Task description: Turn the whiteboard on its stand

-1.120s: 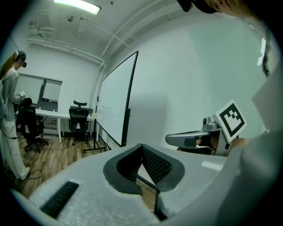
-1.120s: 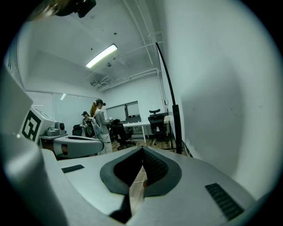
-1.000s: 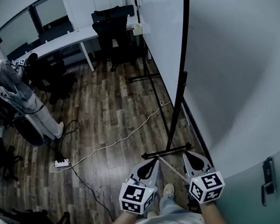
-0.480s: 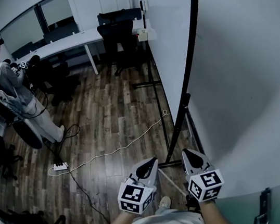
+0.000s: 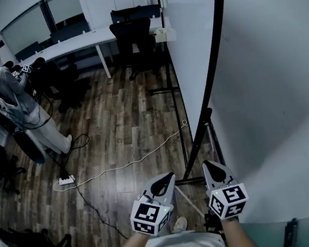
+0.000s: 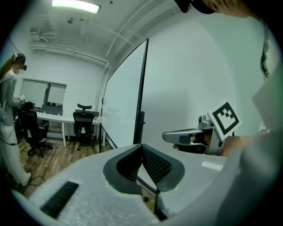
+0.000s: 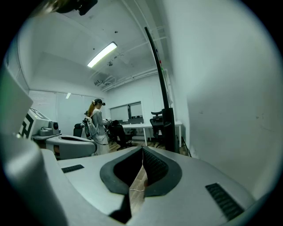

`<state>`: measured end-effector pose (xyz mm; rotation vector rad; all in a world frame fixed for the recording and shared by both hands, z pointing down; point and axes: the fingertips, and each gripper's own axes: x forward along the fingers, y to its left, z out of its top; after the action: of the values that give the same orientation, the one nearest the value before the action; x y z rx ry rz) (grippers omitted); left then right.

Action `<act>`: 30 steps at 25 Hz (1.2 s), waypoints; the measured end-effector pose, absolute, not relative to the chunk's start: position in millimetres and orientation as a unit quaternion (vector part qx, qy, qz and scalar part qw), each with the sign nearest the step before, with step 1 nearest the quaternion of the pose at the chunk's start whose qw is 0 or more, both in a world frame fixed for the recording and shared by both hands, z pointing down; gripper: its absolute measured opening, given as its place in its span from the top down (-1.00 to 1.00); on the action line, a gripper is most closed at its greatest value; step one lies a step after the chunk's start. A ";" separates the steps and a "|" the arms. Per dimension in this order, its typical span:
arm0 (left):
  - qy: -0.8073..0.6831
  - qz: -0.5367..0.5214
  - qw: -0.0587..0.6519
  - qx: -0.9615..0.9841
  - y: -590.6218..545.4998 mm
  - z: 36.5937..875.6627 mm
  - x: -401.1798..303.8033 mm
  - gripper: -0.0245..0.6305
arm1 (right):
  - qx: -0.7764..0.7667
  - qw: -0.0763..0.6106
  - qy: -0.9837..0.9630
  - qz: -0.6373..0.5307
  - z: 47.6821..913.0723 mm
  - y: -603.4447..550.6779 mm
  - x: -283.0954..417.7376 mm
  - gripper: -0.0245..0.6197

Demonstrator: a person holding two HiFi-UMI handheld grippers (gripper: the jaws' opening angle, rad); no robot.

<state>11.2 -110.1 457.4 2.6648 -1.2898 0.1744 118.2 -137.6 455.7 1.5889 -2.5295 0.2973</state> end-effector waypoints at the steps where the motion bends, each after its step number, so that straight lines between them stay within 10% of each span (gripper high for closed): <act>1: -0.433 0.059 0.089 0.895 -112.4 457.9 10.4 0.89 | 0.528 0.071 -0.840 0.100 457.4 -140.1 118.1 0.90; 30: -0.378 0.069 0.100 0.918 -212.2 455.5 12.4 0.89 | 0.590 0.070 -0.797 0.108 456.4 -236.8 133.4 0.78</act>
<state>12.4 -212.2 455.5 2.7125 -1.1187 0.2027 133.4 -236.8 456.4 1.7744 -2.3997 0.3249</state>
